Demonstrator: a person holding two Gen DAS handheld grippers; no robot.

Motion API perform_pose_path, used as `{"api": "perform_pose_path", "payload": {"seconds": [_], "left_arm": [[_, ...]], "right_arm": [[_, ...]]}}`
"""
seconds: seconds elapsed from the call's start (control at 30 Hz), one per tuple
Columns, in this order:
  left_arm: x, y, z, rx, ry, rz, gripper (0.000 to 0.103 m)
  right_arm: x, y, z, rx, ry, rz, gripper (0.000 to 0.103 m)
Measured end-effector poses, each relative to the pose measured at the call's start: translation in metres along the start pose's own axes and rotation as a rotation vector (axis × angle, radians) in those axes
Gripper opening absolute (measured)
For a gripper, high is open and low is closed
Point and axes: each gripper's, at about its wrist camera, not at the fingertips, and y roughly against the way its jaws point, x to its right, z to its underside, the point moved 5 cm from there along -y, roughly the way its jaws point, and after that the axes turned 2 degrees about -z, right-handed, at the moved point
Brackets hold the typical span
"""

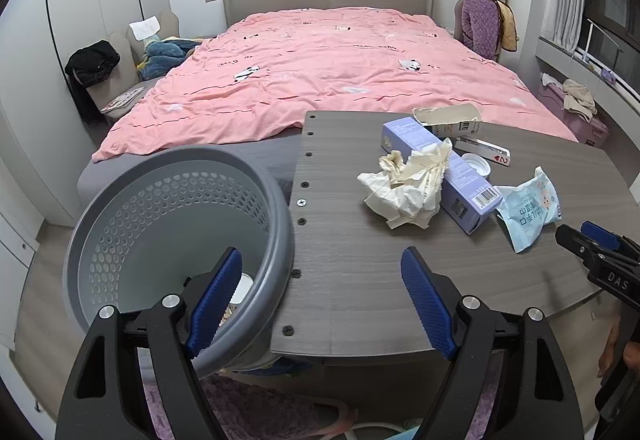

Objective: Collect trash
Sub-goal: 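Move both grippers back from the basket toward the remaining trash on the table, then move the right gripper to the blue wipe pack while the left approaches the crumpled tissue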

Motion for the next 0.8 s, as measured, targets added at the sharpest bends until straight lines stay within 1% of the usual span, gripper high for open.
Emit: {"api": "perform_pose_path", "payload": {"seconds": [0.13,0.27,0.5,0.8], "left_arm": [[0.009,-0.004,-0.003,-0.007,-0.010,-0.005,0.078],[0.014,-0.010,-0.006,-0.023,-0.013,-0.007,0.078],[0.021,-0.016,-0.012,-0.032,-0.021,-0.017,0.078],[0.018,-0.024,-0.015,-0.050,-0.003,-0.031,0.078]], "right_arm": [[0.022,-0.010,-0.001,-0.012,-0.018,0.048,0.077],[0.035,-0.018,-0.004,-0.023,-0.023,0.077,0.077],[0.044,-0.032,-0.011,-0.045,0.003,0.107,0.077],[0.056,-0.045,-0.035,-0.032,0.010,0.129,0.077]]}}
